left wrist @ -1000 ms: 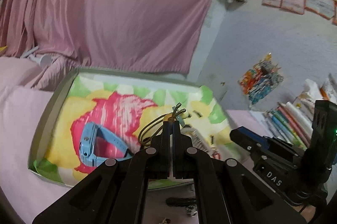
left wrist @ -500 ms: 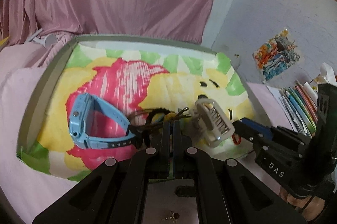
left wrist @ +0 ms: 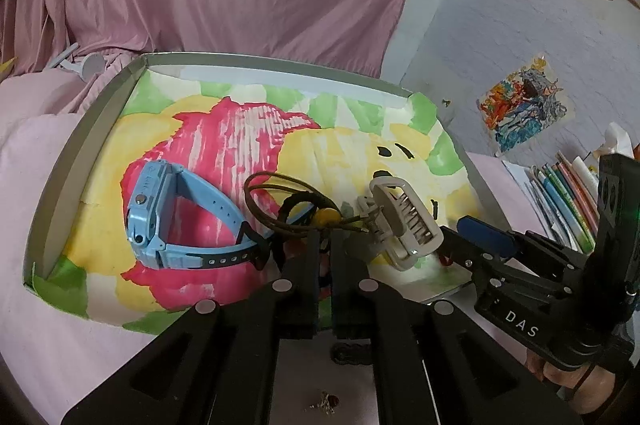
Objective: Organize jewelry
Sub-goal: 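Carry the hair tie and ring into the tray and lower them, then open both tools and withdraw them from the tray toward the remaining items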
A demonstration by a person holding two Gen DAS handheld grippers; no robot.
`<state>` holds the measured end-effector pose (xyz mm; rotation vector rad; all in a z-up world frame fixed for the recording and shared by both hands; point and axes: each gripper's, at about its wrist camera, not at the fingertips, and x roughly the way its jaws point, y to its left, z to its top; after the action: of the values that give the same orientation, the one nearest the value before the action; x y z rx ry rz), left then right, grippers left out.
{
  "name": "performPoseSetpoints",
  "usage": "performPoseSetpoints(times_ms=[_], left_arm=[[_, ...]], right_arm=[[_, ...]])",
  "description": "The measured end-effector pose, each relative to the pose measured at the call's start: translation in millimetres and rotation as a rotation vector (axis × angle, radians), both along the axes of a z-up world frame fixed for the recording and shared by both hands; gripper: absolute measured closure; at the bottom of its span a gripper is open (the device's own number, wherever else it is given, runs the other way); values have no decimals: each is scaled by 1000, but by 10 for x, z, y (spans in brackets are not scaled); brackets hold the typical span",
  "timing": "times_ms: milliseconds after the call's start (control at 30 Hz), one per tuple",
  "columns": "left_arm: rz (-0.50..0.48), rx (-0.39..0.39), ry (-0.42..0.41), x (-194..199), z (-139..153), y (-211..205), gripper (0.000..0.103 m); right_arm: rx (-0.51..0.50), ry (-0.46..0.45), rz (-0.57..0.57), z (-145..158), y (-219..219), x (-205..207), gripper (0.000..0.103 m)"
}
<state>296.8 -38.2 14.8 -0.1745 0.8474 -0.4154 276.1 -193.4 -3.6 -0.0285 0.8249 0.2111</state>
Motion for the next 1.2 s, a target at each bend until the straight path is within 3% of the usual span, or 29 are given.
performPoseSetpoints(times_ms=[67, 133, 200, 333, 400, 500, 567, 733, 900, 1033, 1200], left_arm=[[4, -11, -6, -21, 18, 27, 95], [10, -24, -16, -58, 43, 63, 78], [23, -46, -39, -118, 79, 115, 70], [45, -53, -71, -226, 146, 190, 70], [60, -45, -94, -299, 189, 224, 65], [87, -45, -135, -414, 247, 281, 50], [102, -53, -166, -506, 287, 332, 48], [132, -43, -246, -770, 375, 412, 27], [140, -36, -331, -1040, 434, 454, 24], [164, -22, -397, -1239, 454, 489, 12], [167, 7, -430, -1402, 425, 525, 12]], right_arm=[[8, -12, -6, 13, -19, -24, 64], [13, -38, -15, 51, -41, -74, 58], [28, -69, -22, 96, -68, -137, 47], [64, -130, -36, 176, -122, -272, 41], [90, -159, -42, 215, -139, -348, 17], [126, -208, -39, 281, -151, -475, 6], [141, -237, -42, 312, -150, -567, 0], [174, -301, -50, 383, -148, -790, 0], [187, -355, -55, 434, -137, -996, 0], [173, -427, -57, 477, -98, -1178, 0], [137, -489, -38, 490, -23, -1344, 0]])
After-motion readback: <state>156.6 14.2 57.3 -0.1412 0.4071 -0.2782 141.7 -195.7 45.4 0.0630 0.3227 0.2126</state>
